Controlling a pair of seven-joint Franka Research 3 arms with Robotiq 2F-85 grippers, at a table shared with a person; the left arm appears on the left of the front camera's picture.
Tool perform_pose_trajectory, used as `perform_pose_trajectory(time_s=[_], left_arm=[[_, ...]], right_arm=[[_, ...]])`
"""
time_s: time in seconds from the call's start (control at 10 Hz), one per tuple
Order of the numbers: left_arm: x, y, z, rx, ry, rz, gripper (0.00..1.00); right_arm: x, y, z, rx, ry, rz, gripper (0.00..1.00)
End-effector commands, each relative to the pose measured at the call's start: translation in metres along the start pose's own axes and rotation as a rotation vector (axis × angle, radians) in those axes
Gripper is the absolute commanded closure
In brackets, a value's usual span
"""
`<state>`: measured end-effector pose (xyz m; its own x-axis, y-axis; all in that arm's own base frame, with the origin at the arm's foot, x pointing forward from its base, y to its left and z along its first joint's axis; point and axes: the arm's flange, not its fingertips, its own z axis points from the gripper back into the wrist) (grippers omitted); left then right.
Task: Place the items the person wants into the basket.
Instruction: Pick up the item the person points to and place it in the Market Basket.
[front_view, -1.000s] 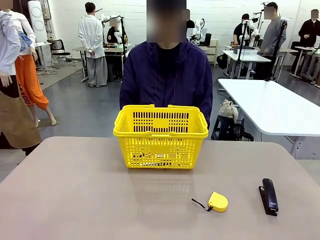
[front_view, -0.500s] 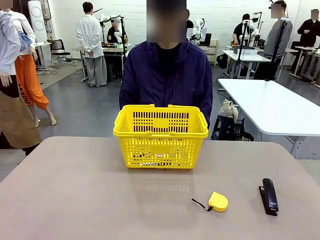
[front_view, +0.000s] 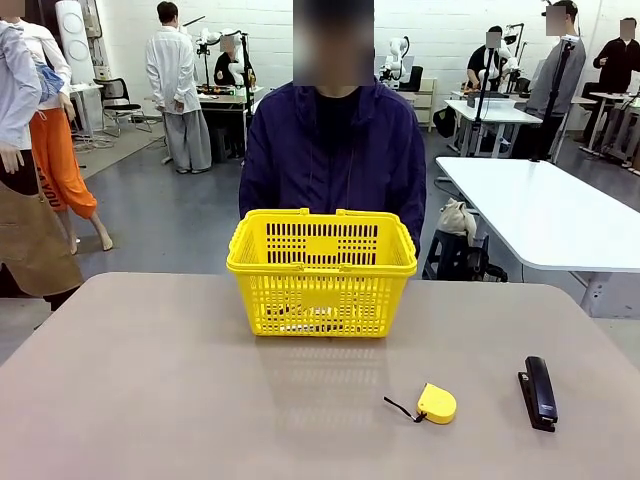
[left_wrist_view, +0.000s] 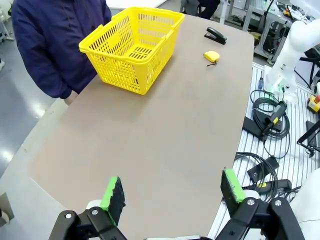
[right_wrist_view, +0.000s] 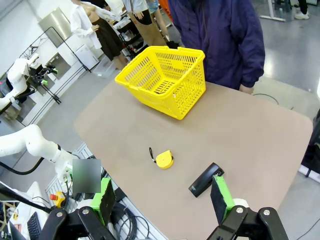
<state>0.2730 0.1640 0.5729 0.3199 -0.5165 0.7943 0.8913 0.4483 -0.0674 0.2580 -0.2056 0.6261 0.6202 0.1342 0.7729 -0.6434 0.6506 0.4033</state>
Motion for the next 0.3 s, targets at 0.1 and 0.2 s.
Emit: perform_pose_trajectory(time_s=[0.1, 0.2], left_arm=[[-0.0013, -0.0002, -0.0003, -0.007, -0.016, -0.022, 0.0], [-0.0013, -0.0002, -0.0003, -0.007, -0.016, -0.022, 0.0]], right_arm=[[0.0007, -0.0003, -0.0023, 0.019, -0.029, 0.014, 0.0], [0.0007, -0.0003, -0.0023, 0.019, -0.029, 0.014, 0.0]])
